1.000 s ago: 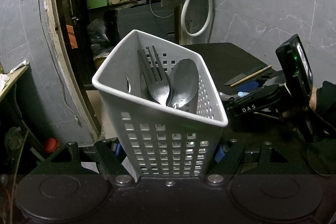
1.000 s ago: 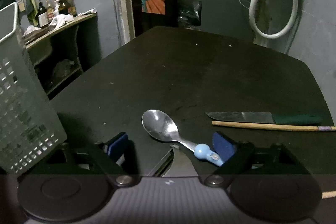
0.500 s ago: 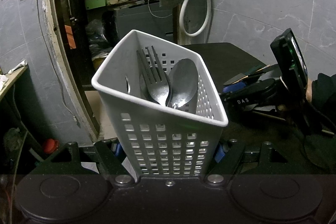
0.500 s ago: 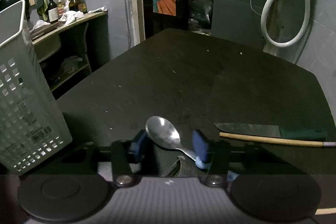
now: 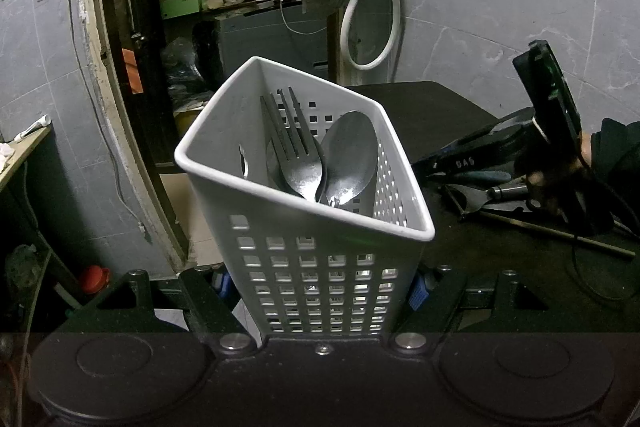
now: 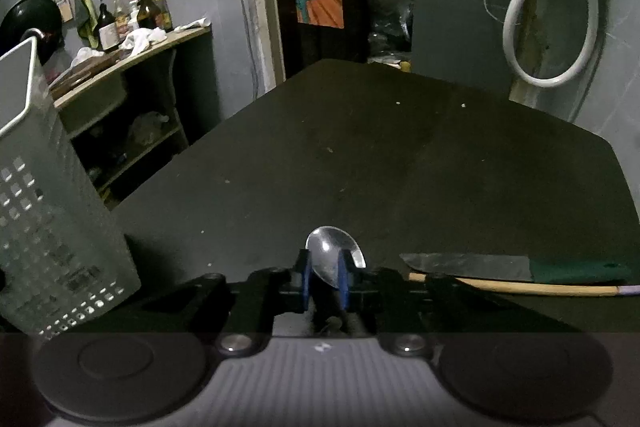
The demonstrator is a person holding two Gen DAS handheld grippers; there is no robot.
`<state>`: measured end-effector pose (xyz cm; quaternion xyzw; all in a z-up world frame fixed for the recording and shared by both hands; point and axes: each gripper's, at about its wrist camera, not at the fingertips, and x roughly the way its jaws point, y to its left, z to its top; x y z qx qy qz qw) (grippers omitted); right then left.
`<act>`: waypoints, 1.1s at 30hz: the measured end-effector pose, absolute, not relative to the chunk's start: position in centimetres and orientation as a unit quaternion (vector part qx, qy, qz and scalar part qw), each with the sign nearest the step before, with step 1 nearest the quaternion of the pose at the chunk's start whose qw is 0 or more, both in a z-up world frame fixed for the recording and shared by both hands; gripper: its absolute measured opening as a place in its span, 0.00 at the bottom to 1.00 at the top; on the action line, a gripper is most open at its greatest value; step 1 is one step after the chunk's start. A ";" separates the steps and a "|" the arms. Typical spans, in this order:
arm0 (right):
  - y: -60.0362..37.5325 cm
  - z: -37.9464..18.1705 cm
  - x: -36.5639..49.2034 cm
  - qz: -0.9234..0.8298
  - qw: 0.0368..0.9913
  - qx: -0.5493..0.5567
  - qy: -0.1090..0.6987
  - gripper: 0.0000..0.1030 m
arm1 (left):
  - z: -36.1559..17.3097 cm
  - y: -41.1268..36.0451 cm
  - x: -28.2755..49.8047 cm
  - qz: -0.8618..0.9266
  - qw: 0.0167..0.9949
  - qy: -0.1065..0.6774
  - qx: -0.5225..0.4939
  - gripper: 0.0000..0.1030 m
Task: Organize utensils
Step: 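Close the right tool on the small metal spoon's handle, then lift the small spoon with the right tool and turn toward the caddy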
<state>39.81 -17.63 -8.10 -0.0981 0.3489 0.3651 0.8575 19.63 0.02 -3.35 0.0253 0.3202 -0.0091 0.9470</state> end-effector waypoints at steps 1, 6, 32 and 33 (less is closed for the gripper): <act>-17.8 -8.0 40.0 0.363 0.859 -0.090 0.349 0.10 | -3.3 0.0 19.6 -0.009 0.947 0.320 0.025 0.74; -19.2 -7.6 41.1 0.345 0.869 -0.055 0.350 0.08 | -3.4 0.0 19.6 -0.009 0.947 0.320 0.025 0.74; -15.8 -7.4 40.7 0.419 0.816 -0.212 0.338 0.05 | -3.5 -0.1 19.6 -0.007 0.947 0.320 0.024 0.74; -15.4 -7.3 39.9 0.418 0.815 -0.235 0.326 0.03 | -3.5 -0.1 19.6 -0.007 0.947 0.320 0.024 0.74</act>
